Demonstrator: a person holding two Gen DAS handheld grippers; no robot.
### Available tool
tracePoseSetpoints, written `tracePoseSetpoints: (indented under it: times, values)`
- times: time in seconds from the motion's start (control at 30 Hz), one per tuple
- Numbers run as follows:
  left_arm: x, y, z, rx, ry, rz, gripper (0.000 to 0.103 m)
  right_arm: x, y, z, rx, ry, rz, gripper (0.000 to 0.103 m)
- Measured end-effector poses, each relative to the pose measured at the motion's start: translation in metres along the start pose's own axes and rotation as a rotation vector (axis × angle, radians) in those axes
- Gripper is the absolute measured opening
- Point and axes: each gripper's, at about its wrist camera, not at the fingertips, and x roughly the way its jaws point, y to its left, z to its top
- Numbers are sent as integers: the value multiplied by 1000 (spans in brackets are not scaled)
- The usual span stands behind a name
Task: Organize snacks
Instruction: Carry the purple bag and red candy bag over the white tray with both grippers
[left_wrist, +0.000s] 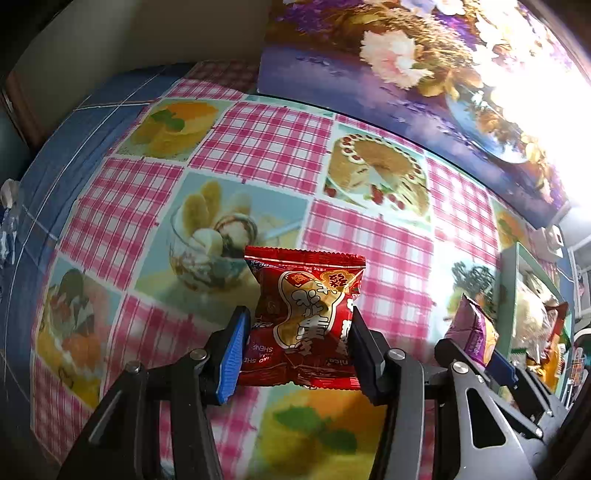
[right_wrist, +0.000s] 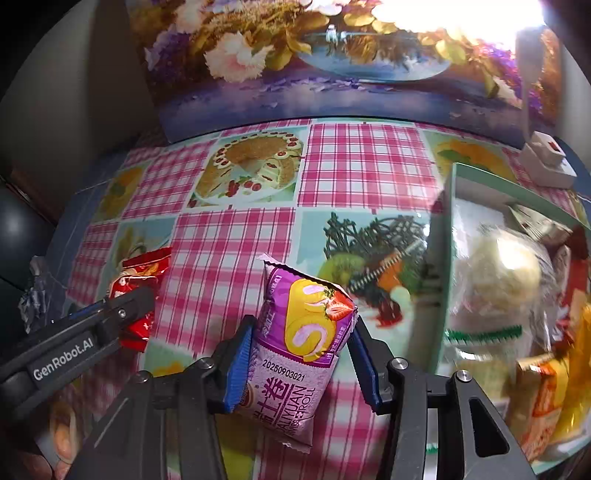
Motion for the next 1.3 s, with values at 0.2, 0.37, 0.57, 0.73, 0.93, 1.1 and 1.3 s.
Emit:
tracePoseSetpoints:
  times: [0.2, 0.37, 0.57, 0.73, 0.93, 1.1, 1.3]
  values:
    - [-31, -17, -11, 17, -41, -2, 54, -49, -20, -12, 36, -65, 26, 52]
    - [-57, -48, -21, 46, -83, -47, 54, -95, -45, -13, 90, -138, 20, 52]
    - [-70, -92, -35, 90, -99, -107, 54, -118, -98, -11, 198, -177, -38, 52]
    - [-68, -134, -50, 150, -87, -147, 54, -141, -151, -11, 280, -204, -107, 52]
    - [-59, -181, -63, 234, -61, -181, 54, -154, -197, -18, 353, -205, -157, 53]
    - [-44, -205, -73, 294, -36, -199, 54, -147, -217, -23, 387, -176, -170, 53]
    - [-31, -212, -78, 324, -25, -192, 54, -146, -224, -25, 396, -171, -187, 53]
